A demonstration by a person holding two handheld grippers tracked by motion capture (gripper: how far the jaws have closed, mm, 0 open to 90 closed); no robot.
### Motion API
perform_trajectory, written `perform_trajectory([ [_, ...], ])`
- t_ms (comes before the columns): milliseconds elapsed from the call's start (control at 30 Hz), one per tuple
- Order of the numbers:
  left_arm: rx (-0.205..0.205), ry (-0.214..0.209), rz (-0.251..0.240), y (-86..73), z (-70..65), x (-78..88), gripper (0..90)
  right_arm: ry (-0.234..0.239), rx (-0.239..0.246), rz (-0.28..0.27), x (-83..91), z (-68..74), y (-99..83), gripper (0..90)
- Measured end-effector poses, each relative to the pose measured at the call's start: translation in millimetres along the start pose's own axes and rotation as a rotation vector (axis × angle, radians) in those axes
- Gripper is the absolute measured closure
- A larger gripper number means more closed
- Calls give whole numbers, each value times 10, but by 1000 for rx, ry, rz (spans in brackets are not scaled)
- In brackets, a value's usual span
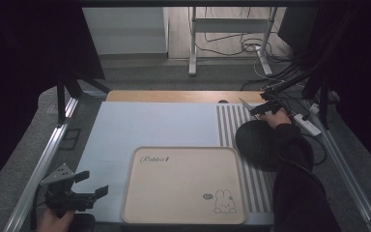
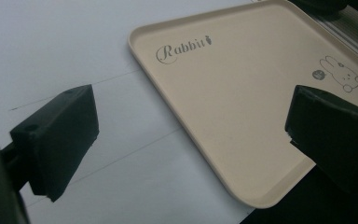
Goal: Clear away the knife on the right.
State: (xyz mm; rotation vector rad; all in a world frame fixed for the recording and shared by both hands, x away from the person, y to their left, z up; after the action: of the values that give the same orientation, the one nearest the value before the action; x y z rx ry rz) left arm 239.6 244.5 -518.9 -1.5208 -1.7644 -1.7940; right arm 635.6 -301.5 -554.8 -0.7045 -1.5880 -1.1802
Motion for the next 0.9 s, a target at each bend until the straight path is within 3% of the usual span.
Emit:
perform_trajectory([
  [67,-1,1,1,-1,0,0,36,-18,-26,5,0,-52,-9,34],
  [133,2,-1,0,-1,3,1,36,-36,-45,19,-22,-104,-34,0],
  [367,0,1,3,-1,1,-2,37,-54,-45,87,-226,-200,-160,4],
  [567,1,1,2,-5,1,0,37,-40,-44,92,-228,-229,-183,178],
  [733,0,3,2,-6,0,1,37,-29,8,100,-137,-214,-223,506],
  [833,-1,4,3,-9,-1,2,37,-21,16,111,-106,-222,-259,716],
  [900,-2,5,4,-10,-2,2,37,-13,2,117,-92,-239,-283,777],
])
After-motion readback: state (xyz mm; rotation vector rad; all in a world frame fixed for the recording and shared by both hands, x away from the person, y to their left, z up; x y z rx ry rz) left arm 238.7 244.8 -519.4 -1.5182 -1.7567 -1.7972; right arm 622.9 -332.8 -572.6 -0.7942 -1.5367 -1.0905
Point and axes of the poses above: each handheld gripper's, and its own axes: x roughly backward along the jaws, y roughly out of its top, z roughly to its left, the point moved 9 cm from there along -x, roughly forward along the jaws, and after that the axes turned 12 degrees about z, right-handed, at the moved point
